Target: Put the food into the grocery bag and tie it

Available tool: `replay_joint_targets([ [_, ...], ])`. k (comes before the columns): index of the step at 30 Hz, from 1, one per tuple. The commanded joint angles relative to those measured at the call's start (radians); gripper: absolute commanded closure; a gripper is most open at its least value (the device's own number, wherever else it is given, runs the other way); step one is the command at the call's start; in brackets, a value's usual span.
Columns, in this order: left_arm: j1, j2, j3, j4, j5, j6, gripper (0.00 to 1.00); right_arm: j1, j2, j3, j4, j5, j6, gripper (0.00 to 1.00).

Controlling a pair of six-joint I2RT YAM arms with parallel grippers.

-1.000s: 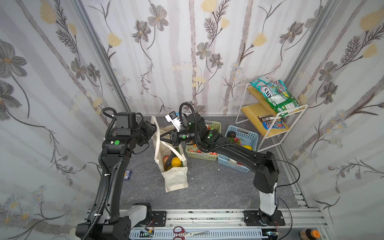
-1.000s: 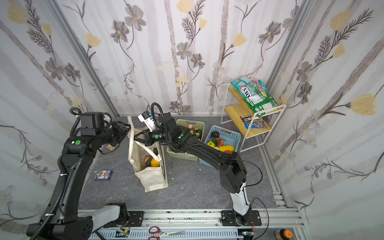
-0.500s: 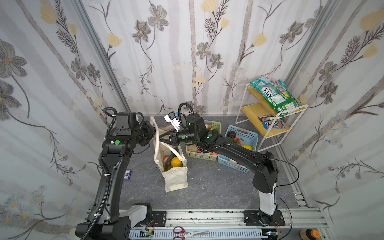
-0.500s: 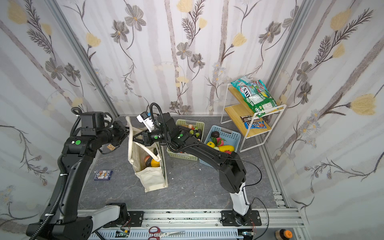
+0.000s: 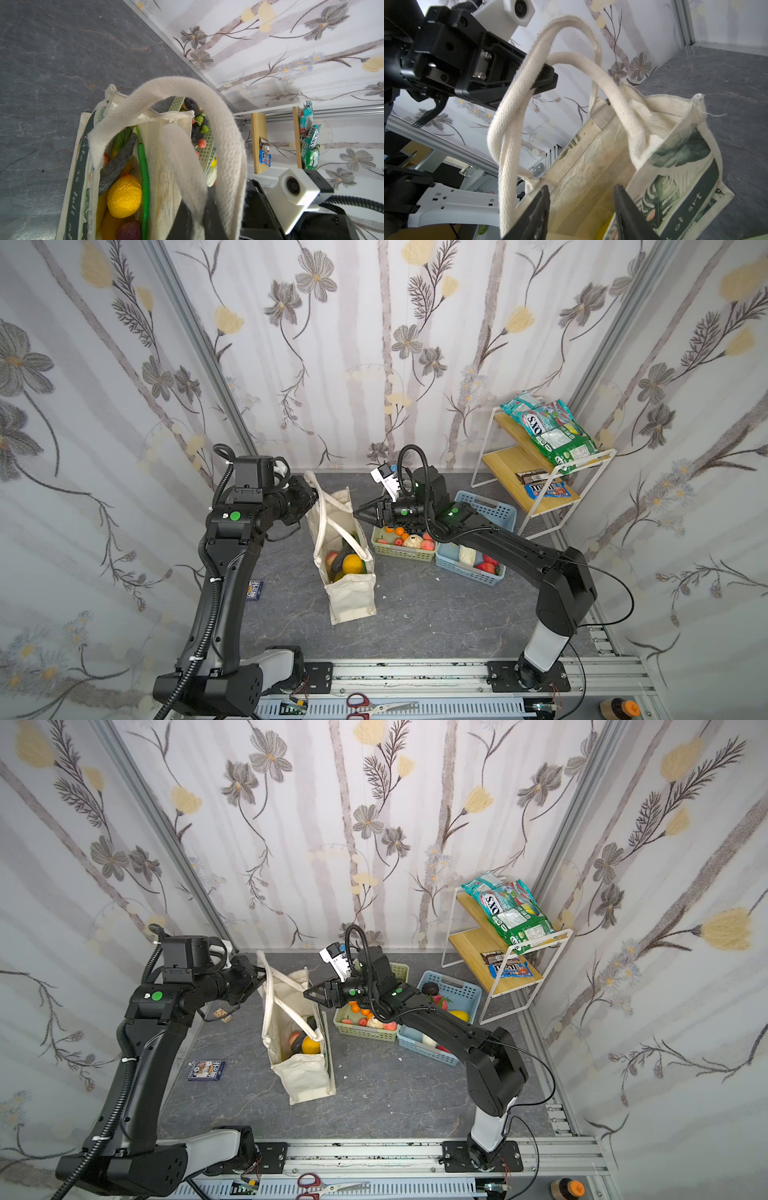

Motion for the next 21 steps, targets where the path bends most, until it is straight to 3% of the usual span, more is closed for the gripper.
replay_joint_targets([
  [1, -0.01, 0.01, 0.027, -0.009, 0.048, 0.037, 1.0, 0.024, 0.044, 0.052, 0.028, -0.124, -0.095, 0.51],
  [11, -0.049, 0.046, 0.042, 0.008, 0.067, 0.019, 1.0, 0.097, 0.15, 0.075, 0.328, -0.391, -0.054, 0.47],
  [16, -0.054, 0.063, 0.055, 0.013, 0.067, 0.01, 1.0, 0.12, 0.134, 0.05, 0.335, -0.386, -0.127, 0.4],
  [21, -0.061, 0.068, 0.044, 0.031, 0.061, -0.019, 1.0, 0.129, 0.167, 0.058, 0.429, -0.353, -0.082, 0.34],
])
